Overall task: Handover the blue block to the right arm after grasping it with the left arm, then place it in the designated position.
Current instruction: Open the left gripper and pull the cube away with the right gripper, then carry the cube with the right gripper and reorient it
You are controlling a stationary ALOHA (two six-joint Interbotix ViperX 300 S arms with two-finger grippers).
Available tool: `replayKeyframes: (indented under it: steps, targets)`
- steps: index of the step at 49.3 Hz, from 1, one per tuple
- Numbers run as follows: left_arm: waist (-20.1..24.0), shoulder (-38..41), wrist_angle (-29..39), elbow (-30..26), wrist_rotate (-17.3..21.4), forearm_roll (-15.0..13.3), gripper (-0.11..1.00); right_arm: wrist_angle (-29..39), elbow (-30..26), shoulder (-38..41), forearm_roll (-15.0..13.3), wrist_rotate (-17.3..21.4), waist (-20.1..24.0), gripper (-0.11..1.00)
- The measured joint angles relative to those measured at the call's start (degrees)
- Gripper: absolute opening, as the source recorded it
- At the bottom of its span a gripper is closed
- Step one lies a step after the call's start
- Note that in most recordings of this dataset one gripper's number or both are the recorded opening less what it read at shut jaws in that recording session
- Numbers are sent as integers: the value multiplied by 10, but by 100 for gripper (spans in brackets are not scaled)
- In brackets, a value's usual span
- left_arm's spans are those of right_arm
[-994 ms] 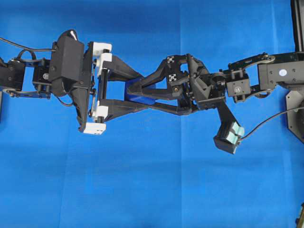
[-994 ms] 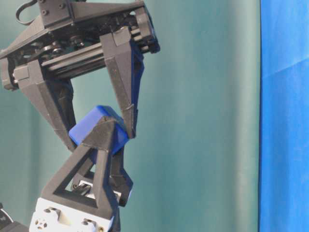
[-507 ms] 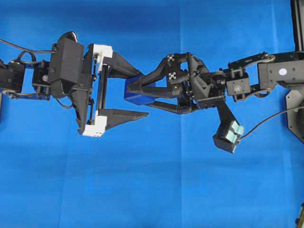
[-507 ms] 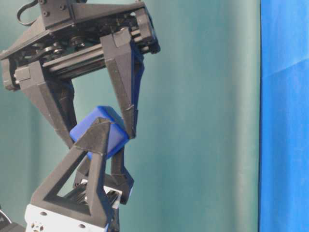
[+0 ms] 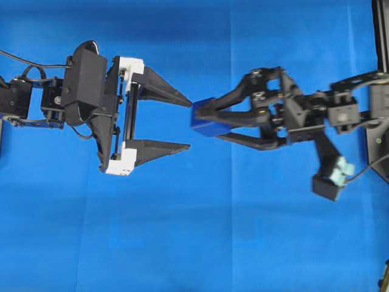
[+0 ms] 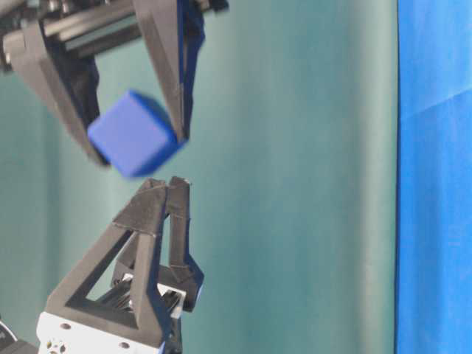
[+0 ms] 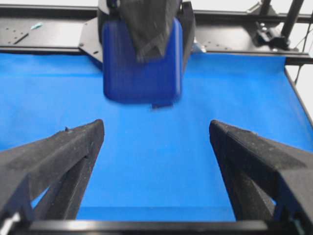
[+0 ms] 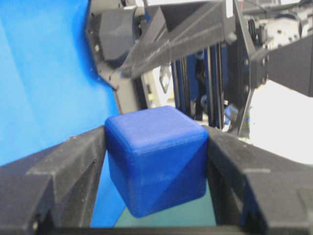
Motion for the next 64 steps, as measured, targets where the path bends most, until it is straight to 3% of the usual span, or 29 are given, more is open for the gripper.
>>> replayKeyframes:
  steps: [20,44,53,64]
  targets:
    - [0,0,-1,0,0,0,93,104,56,-125,0,33,30,52]
    - [0,0,0,0,0,0,92,127,61,-135,5,44,44,52]
    - [0,1,-1,0,4,0,92,127,61,-137,41,109,44,52]
    - [0,1,-1,0,6,0,92,127,61,-146,79,243,44,52]
